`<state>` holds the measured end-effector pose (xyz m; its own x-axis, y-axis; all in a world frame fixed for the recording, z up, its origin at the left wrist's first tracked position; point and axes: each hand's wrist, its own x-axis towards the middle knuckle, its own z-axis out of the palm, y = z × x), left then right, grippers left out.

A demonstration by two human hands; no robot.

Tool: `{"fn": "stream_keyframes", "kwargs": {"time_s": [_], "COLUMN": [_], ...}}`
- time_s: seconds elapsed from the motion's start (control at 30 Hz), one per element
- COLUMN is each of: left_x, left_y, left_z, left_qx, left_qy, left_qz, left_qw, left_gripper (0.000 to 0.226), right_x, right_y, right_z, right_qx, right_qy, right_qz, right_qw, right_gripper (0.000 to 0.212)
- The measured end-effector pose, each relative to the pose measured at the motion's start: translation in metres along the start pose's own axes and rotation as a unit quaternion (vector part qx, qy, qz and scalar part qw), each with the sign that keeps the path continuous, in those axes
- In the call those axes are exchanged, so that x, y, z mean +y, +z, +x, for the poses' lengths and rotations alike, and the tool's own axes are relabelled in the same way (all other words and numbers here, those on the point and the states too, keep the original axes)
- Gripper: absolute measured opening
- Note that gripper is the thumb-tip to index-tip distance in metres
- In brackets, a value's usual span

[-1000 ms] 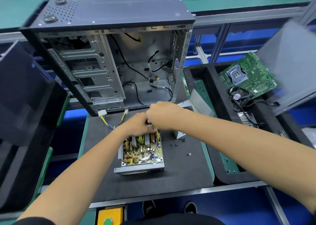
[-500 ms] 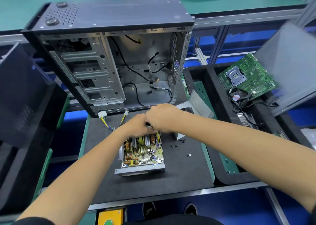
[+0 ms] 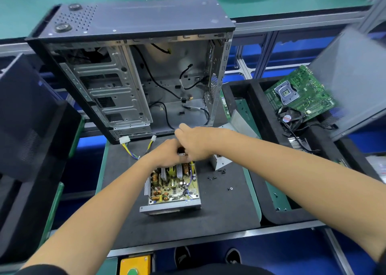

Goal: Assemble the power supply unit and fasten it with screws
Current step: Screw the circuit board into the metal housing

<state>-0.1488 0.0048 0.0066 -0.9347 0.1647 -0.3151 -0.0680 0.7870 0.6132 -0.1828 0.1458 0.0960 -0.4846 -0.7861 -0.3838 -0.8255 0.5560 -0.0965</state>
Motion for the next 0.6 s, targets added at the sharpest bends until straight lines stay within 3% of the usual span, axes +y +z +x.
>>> {"fn": "stream_keyframes", "kwargs": {"time_s": [0.13,0.3,0.43,0.6], "left_x": [-0.0007,-0.0004,0.0016,0.0017], "left_y": [0.0008,-0.0002,-0.0001,-0.0005], "left_z": [0.0011,0.0013,0.0003,-0.0003], "left_qx": [-0.009,-0.019,-0.007,-0.012], "left_qy": [-0.007,-0.002,-0.011,-0.017], "left_qz": [-0.004,0.002,0.01,0.006], "left_qw": [1.0,1.0,1.0,1.0], "left_gripper": [0.038,0.014,0.034,0.031], "right_x": [-0.0042,-0.0058,-0.0007,0.0006], "right_y": [-0.0029,-0.0002,0.0027,0.0054], "right_z": [-0.0029,-0.005,-0.0078,-0.006], "right_qx": [0.025,0.04,-0.008,0.044], "right_qy": [-0.017,0.013,-0.018,-0.02], "right_qz": [-0.051,-0.098,-0.04,-0.077], "right_qw": [0.998,0.994,0.999,0.996], "right_gripper": [0.02,0.018,0.029,0.017]}}
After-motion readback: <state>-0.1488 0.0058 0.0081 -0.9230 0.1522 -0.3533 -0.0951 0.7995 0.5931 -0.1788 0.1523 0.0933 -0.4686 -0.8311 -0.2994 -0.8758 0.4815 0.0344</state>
